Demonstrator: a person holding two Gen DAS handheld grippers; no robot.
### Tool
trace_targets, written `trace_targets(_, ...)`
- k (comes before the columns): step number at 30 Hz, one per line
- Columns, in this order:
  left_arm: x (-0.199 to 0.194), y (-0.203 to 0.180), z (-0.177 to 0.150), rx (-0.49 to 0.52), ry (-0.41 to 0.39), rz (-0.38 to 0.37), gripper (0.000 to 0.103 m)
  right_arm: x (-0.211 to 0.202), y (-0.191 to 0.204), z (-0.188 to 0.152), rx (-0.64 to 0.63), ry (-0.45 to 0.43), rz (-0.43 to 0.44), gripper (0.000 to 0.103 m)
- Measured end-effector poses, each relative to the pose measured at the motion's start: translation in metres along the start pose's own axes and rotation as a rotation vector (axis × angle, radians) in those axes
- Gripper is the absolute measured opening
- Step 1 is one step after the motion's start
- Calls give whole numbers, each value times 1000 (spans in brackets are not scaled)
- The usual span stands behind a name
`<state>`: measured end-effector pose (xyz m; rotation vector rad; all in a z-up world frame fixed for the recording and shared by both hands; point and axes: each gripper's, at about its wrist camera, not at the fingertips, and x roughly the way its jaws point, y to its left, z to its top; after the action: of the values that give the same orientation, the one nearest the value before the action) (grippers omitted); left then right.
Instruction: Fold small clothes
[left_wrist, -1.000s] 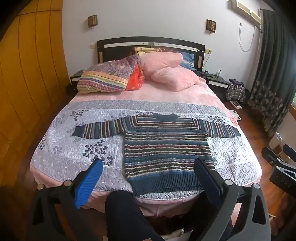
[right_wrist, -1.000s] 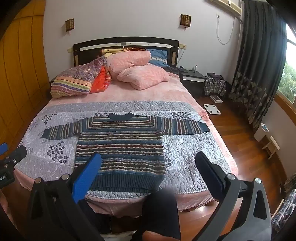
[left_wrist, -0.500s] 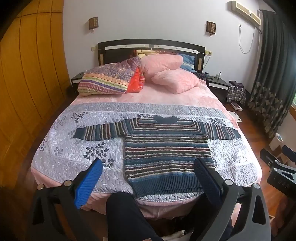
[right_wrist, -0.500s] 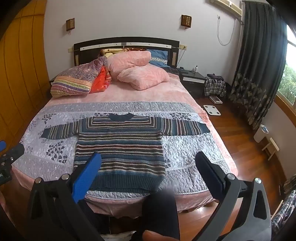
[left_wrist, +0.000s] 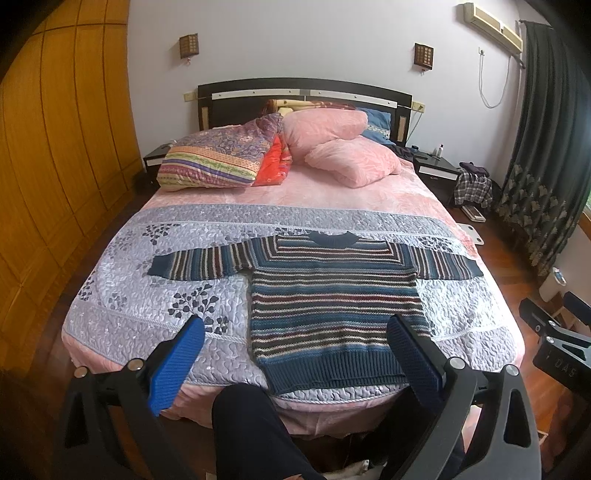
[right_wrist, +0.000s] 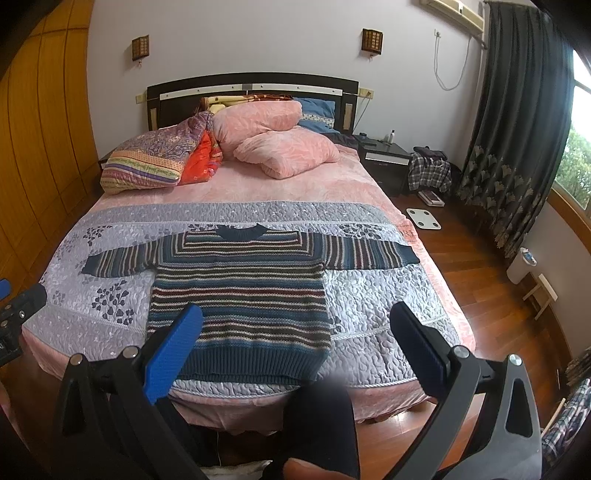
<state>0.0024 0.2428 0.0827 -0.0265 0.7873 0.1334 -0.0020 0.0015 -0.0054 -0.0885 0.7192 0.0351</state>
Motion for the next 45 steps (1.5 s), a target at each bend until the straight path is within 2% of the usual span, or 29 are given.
trace_targets(38, 4, -3, 5, -2, -12, 3, 99, 2, -10, -2, 16, -7, -16, 100)
trace_targets(39, 4, -3, 6, -1, -12, 3, 99, 1, -9, 8, 16, -4, -17, 100)
trace_targets(45, 4, -4, 7, 0, -12, 5, 99, 3, -10, 9, 16, 4, -20, 100)
